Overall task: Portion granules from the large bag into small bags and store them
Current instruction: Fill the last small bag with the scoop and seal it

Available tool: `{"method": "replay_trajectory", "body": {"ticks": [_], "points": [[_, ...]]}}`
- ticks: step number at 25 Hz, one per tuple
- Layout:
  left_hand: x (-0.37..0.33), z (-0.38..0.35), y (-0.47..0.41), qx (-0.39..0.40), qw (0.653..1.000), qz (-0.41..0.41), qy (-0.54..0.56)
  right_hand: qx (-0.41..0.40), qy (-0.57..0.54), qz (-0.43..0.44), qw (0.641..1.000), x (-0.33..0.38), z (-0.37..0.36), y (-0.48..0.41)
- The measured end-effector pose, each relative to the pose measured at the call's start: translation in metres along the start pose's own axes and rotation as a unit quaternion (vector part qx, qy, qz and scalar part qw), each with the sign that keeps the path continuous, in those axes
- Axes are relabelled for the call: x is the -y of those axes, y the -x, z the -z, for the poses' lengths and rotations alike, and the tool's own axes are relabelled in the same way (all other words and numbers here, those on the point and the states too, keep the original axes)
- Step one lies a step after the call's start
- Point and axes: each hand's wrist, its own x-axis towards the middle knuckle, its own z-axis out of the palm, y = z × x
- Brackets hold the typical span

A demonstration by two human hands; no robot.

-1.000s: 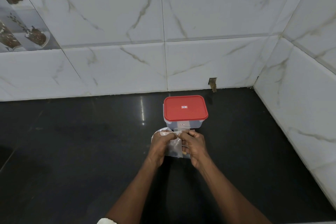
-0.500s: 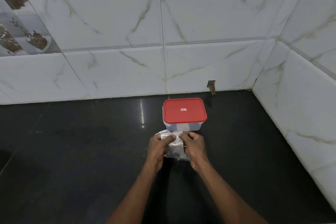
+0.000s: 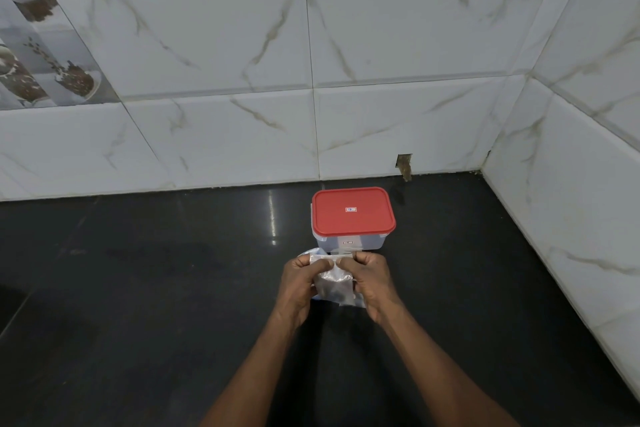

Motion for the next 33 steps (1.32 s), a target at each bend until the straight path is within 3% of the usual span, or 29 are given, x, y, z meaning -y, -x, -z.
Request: {"method": "replay_trajectory", "body": {"ticks": [7, 12, 18, 27, 33], "points": [[0.004, -0.006, -0.004, -0.042, 0.998, -0.035, -0.040, -0.050, -0.001, 0.011, 0.999, -0.003, -0.005, 0.001], [0.000, 0.001, -0.004, 0.011, 0.998, -0.029, -0.047, 0.006, -0.029, 0.005, 1.000, -0.001, 0.007, -0.001], [0.008, -0.001, -0.007, -0.014, 1.000, 0.011, -0.004, -0.019, 0.004, -0.008, 1.000, -0.005, 0.004, -0.007], [0.010, 0.005, -0.010, 0.037, 0.996, -0.010, -0.075, 0.057, 0.026, -0.015, 0.998, -0.006, 0.018, -0.009], [0.009, -0.009, -0.008, 0.027, 0.999, 0.024, -0.024, -0.008, 0.043, -0.005, 0.999, -0.011, 0.005, -0.011]]}}
